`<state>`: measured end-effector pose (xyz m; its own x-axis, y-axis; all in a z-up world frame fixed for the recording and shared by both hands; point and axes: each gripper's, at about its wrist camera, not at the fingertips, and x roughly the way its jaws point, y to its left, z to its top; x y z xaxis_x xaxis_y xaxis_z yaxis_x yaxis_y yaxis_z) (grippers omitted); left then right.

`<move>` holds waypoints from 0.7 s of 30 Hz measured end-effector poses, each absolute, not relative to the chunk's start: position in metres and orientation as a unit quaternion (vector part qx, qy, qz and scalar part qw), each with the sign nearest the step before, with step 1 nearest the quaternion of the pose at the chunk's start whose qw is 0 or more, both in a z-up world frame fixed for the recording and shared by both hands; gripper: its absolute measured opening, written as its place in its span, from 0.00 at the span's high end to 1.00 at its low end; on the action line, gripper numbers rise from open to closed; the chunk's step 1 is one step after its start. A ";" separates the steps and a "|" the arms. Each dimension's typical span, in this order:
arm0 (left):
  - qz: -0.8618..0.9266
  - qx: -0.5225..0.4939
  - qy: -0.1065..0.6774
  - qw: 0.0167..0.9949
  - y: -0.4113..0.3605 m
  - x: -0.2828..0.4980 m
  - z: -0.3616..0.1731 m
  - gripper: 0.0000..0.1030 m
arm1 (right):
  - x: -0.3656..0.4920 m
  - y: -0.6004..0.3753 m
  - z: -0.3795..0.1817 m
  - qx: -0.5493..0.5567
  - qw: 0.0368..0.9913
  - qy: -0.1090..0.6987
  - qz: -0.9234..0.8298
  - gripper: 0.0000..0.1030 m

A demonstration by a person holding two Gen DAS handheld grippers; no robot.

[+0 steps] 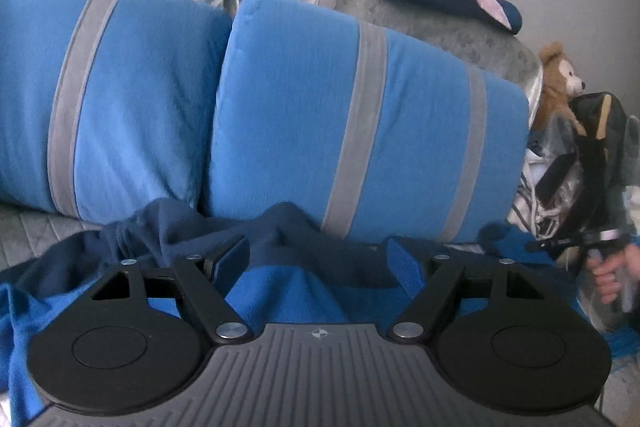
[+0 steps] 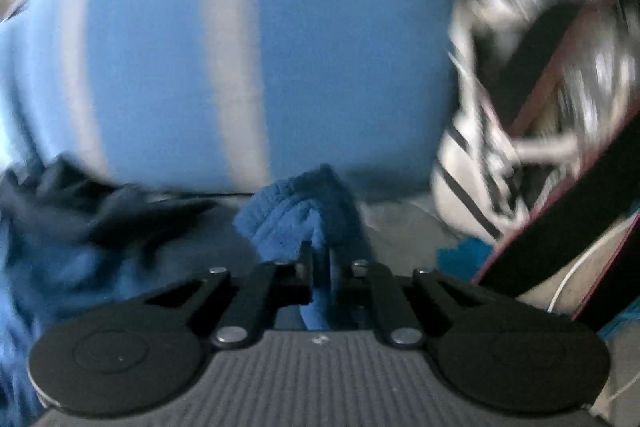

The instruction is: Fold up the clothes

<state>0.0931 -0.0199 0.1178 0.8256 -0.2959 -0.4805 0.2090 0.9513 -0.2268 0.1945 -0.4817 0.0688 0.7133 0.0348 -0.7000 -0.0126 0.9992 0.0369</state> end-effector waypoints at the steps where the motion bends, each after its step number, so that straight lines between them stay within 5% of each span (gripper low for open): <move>1: -0.134 -0.083 0.265 0.951 -0.020 0.093 0.115 0.27 | 0.181 -0.461 0.078 -0.012 0.930 0.367 0.023 0.93; 8: -0.136 -0.085 0.277 0.947 -0.019 0.094 0.101 0.27 | 0.067 -0.309 0.098 -0.175 0.923 0.321 0.119 0.93; 18: -0.124 -0.094 0.305 0.940 -0.009 0.098 0.087 0.27 | -0.016 -0.201 0.017 -0.390 0.812 0.376 0.219 0.92; 19: -0.123 -0.097 0.307 0.939 -0.007 0.098 0.087 0.27 | -0.017 -0.200 0.015 -0.403 0.804 0.378 0.221 0.90; 21: -0.123 -0.102 0.310 0.937 -0.005 0.098 0.088 0.27 | -0.020 -0.199 0.013 -0.429 0.789 0.379 0.224 0.68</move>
<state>0.0975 -0.0046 0.0876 0.7774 -0.2943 -0.5559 0.1677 0.9488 -0.2677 -0.0205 -0.1987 0.0131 0.6120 0.0287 -0.7904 -0.6791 0.5314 -0.5065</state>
